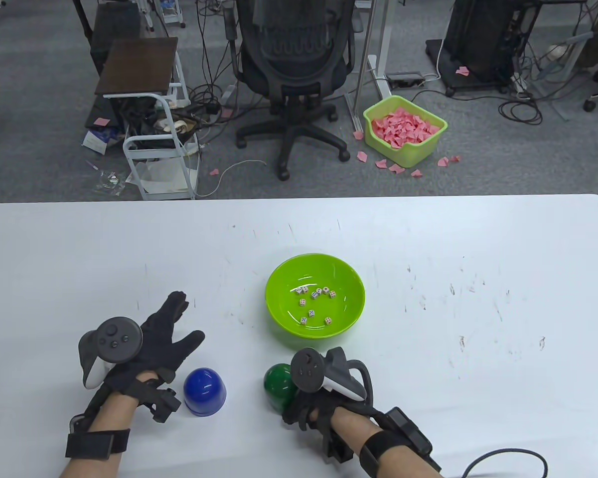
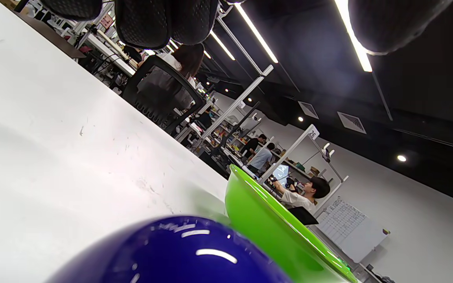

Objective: Pour dice into bowl

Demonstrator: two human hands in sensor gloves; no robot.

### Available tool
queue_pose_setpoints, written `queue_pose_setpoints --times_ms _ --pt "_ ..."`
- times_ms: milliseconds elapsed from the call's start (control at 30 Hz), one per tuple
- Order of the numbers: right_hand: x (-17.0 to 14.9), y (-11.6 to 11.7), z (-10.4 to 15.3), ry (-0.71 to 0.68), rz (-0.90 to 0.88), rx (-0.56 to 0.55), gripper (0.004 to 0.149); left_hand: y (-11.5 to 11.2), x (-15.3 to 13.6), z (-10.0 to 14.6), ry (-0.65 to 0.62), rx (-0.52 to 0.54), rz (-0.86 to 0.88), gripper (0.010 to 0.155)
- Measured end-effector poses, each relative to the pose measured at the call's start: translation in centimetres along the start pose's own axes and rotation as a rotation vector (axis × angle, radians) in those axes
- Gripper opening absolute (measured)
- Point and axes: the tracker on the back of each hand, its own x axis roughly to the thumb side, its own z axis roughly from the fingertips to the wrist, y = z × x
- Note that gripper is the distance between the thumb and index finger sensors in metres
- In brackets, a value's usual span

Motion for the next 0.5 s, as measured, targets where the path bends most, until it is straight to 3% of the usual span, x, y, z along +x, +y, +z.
queue_pose_setpoints --times_ms 233,500 --pt "-0.4 -1.3 1.1 0.003 -0.034 0.035 0.102 0.1 -0.1 0.0 -0.003 -0.002 0.002 0.092" --pt "-0.5 -5.6 2.2 -0.053 0.038 -0.147 0.091 -0.1 0.0 -0.1 -0.017 -0.011 -0.026 0.091"
